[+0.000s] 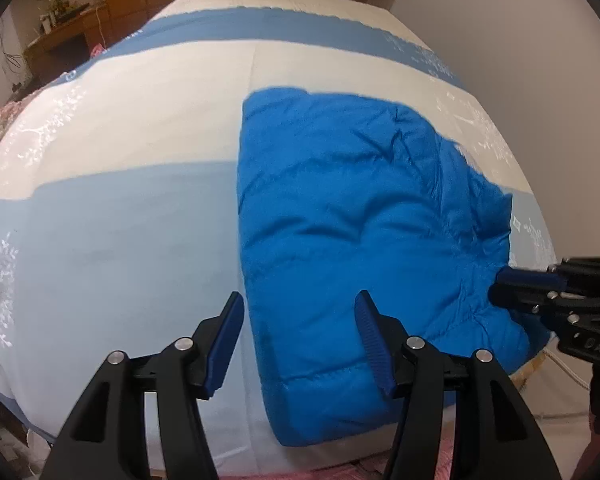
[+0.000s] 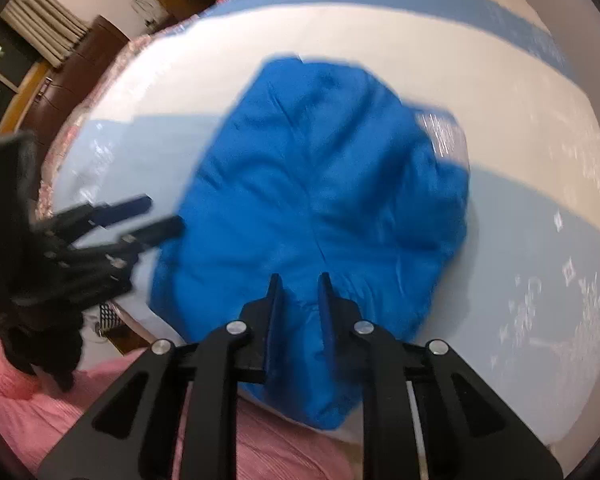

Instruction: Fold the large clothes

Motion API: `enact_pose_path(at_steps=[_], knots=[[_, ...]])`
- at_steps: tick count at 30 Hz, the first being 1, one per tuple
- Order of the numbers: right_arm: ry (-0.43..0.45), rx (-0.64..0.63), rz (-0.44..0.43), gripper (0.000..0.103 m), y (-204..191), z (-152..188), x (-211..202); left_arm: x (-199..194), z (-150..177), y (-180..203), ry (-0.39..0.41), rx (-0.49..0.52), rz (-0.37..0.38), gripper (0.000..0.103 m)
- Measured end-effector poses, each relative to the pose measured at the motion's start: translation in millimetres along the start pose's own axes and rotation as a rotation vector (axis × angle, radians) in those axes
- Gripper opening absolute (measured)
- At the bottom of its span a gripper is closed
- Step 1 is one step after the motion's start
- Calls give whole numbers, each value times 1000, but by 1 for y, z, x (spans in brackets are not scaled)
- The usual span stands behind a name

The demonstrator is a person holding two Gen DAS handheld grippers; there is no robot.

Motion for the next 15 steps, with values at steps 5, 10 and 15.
enact_pose_path(at_steps=[5,10,15], knots=[[-38,145,-4,0,28,29,28,12,14,-2,-40,-21,32,59],[-20,171,27,0,25,35,47,27,17,-7,-85,-47,48,60],[-2,159,2,3,25,24,18,10,-2,-9,-49,-42,46,56]])
Point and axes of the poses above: each gripper's, at about its wrist camera, not at the fingertips, and x roughly the way its jaws point, y to its right, z to its underside, the point moved 5 cm from there along x, roughly the way its jaws point, and after that the axes turned 3 degrees about -x, right-handed, at the moved point
